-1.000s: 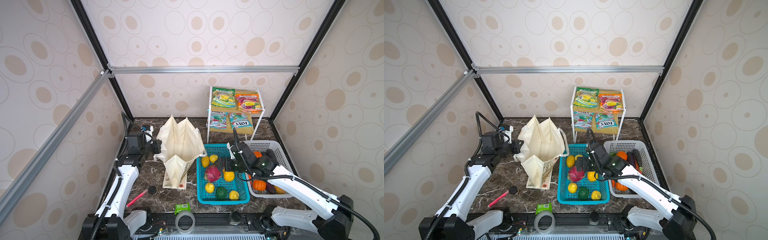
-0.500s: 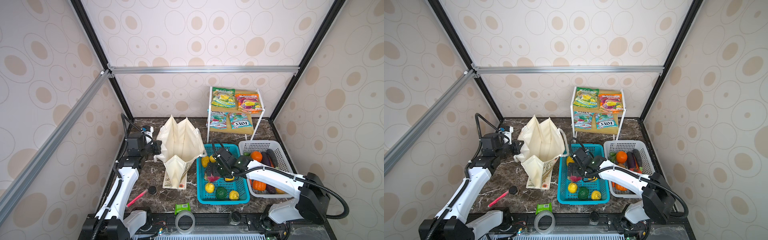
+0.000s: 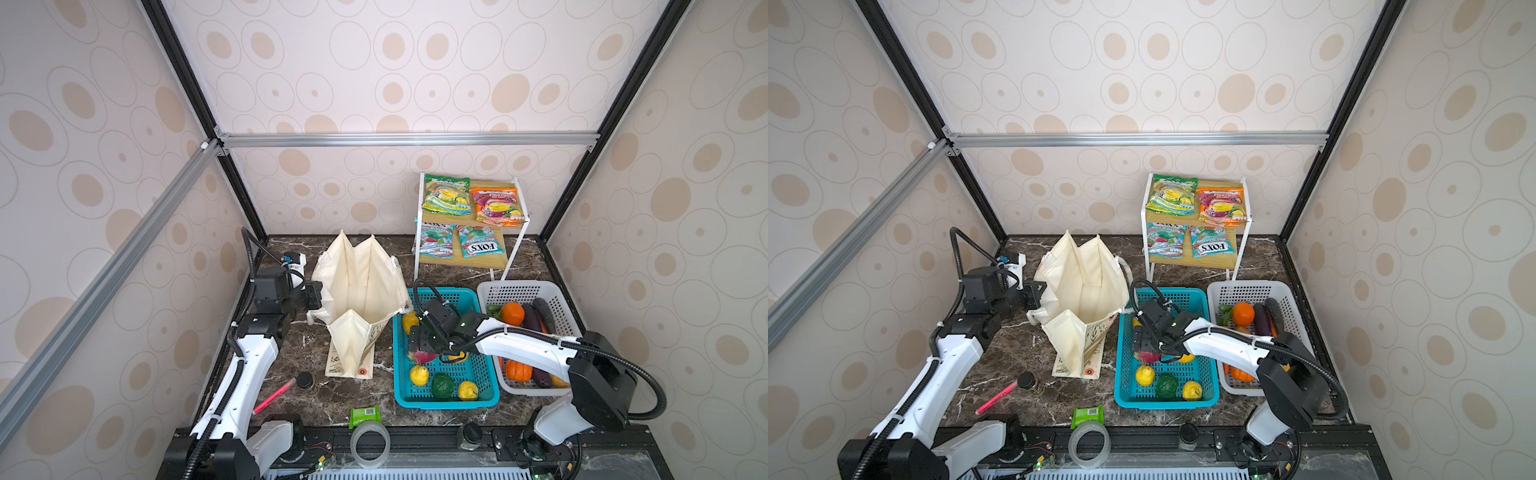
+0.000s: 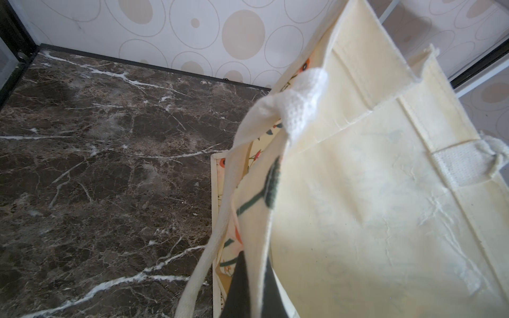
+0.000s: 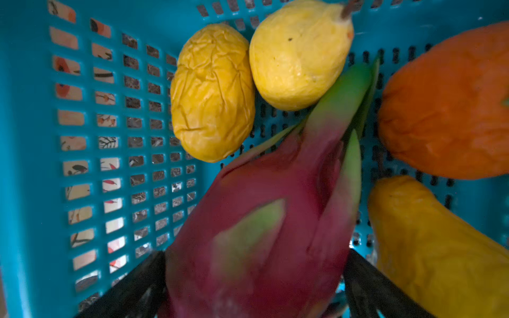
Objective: Place the food into the grocery bag and tie it
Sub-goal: 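Release the handle with the right gripper and lower it onto the dragon fruit, then grasp the pink dragon fruit with the right gripper and lift it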
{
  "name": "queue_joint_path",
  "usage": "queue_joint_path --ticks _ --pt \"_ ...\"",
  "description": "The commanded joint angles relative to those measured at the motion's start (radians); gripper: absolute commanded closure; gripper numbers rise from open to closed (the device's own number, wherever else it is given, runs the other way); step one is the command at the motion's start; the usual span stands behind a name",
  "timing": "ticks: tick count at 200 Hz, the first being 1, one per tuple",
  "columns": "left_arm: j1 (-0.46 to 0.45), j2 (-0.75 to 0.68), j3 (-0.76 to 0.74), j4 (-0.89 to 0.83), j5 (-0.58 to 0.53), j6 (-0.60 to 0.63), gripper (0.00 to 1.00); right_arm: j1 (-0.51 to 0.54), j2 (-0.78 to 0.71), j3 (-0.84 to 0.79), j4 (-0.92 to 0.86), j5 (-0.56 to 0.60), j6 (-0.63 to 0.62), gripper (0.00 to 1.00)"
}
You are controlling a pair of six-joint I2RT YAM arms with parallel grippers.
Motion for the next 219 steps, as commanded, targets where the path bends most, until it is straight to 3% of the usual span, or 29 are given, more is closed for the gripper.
queue_joint_path --ticks 1,71,98,190,219 --pt "0.001 -0.014 -0.011 -0.023 -0.006 0.028 1.0 0.004 0.059 0.023 -0.028 0.056 -0.039 0.0" --pt "0.001 -0.019 -0.006 -0.033 -0.014 0.026 1.0 0.004 0.097 0.025 0.002 0.032 -0.064 0.04" --pt "0.001 -0.026 -0.001 -0.045 -0.017 0.032 1.0 0.004 0.015 -0.022 0.051 0.036 -0.058 0.14" --pt "0.001 -0.026 0.011 -0.055 -0.017 0.027 1.0 0.004 -0.21 0.017 -0.038 0.117 -0.155 0.18" --pt "0.0 -0.024 0.028 -0.06 -0.003 0.02 1.0 0.003 -0.299 0.055 -0.09 0.181 -0.253 0.22"
